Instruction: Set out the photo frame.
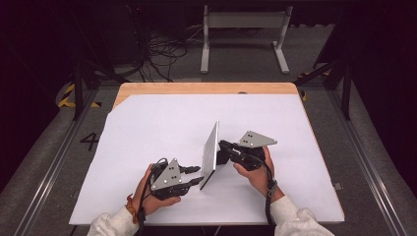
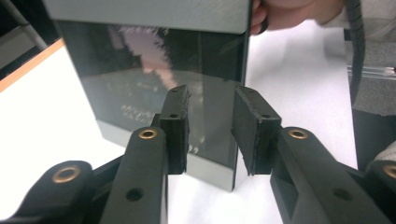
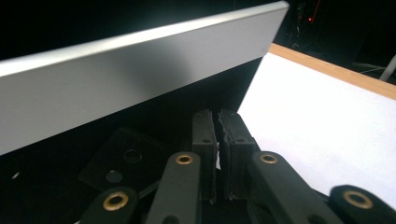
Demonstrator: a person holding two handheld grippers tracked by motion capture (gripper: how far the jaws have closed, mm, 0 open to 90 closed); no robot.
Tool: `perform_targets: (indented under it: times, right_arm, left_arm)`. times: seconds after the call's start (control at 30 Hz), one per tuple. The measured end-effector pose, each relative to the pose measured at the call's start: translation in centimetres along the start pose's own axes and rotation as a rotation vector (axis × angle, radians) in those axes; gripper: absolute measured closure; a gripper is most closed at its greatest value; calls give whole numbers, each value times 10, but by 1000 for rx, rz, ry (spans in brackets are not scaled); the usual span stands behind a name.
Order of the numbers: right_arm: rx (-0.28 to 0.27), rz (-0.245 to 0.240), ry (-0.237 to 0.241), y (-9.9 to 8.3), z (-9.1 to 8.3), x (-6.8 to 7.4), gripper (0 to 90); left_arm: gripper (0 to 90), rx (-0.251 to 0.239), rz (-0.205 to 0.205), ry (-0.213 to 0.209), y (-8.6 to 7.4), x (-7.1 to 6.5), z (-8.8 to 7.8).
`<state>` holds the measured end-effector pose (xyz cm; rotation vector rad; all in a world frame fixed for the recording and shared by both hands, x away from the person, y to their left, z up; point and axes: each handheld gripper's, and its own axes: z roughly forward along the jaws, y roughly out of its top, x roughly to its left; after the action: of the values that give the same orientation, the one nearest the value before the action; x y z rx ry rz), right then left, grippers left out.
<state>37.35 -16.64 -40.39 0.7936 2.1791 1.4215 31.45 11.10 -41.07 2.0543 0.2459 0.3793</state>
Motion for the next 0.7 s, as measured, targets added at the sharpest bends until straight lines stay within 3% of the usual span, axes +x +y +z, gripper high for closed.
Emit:
perform_targets:
  times: [0.2, 0.4, 0.5, 0.6, 0.7]
  right_arm:
    - [20, -39, 26, -2, -16, 5, 886]
    - [45, -71, 66, -10, -37, 21, 862]
    - [33, -75, 93, -11, -48, 31, 844]
    - [27, -109, 119, -11, -56, 46, 815]
    - [29, -118, 129, -12, -60, 54, 765]
  left_arm:
    - [764, 5, 13, -8, -1, -2, 0]
    - [753, -5, 8, -19, 2, -5, 7]
    - [754, 13, 13, -28, 2, -8, 12]
    - [757, 27, 16, -34, 2, -9, 16]
    - [747, 62, 49, -21, 1, -11, 21]
